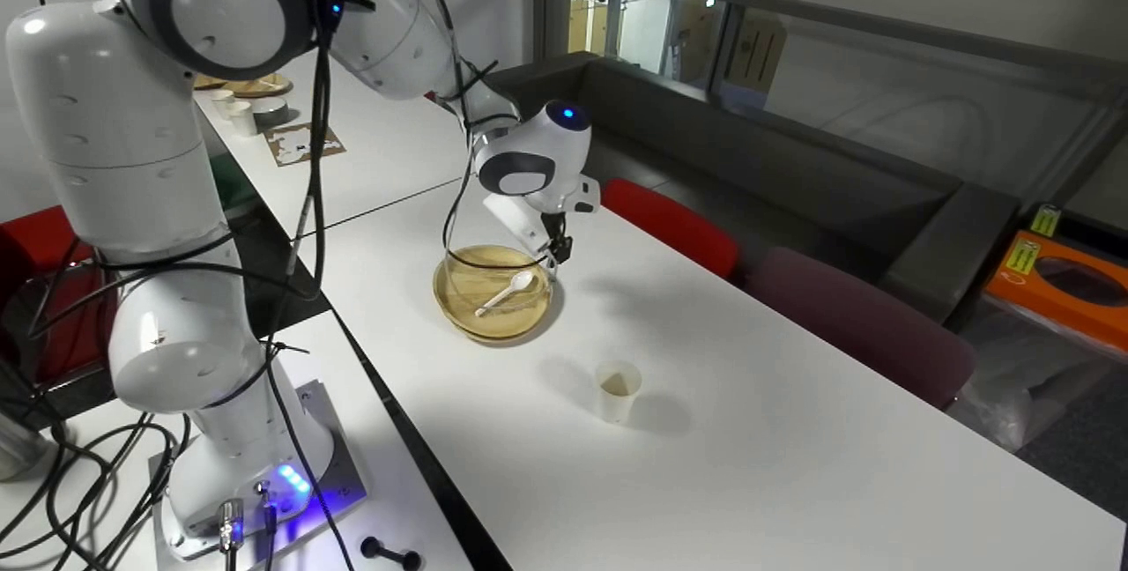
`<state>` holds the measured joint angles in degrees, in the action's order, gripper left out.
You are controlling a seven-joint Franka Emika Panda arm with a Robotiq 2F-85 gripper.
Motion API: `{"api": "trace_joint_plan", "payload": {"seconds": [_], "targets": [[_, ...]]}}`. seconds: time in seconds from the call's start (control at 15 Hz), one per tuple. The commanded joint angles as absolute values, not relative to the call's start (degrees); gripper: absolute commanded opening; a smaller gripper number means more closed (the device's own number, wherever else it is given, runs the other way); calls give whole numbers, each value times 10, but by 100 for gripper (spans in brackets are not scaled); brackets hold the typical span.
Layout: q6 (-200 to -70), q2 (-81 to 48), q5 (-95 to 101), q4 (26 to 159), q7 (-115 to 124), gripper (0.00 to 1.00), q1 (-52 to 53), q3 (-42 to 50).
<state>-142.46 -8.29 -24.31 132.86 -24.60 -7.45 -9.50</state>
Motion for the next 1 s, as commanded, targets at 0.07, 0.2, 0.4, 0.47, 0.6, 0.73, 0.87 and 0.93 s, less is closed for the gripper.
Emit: {"api": "trace_joint_plan", "payload": {"seconds": [0.07, 0.2, 0.4, 0.47, 0.6, 0.73, 0.87, 0.93], "targets": [[-1330, -25, -232, 1277, -290, 100, -99, -8], [-1310, -36, -211, 1245, -286, 100, -106, 31], [-1301, -61, -175, 1215, -260, 100, -113, 66], [-1308, -71, -161, 1214, -244, 100, -110, 70], [-1305, -89, -146, 1211, -216, 100, -103, 69], [-1305, -106, -138, 1212, -185, 100, -93, 59], [-1290, -116, -149, 1206, -161, 100, -86, 49], [-1320, -108, -151, 1229, -186, 100, -94, 51]]}}
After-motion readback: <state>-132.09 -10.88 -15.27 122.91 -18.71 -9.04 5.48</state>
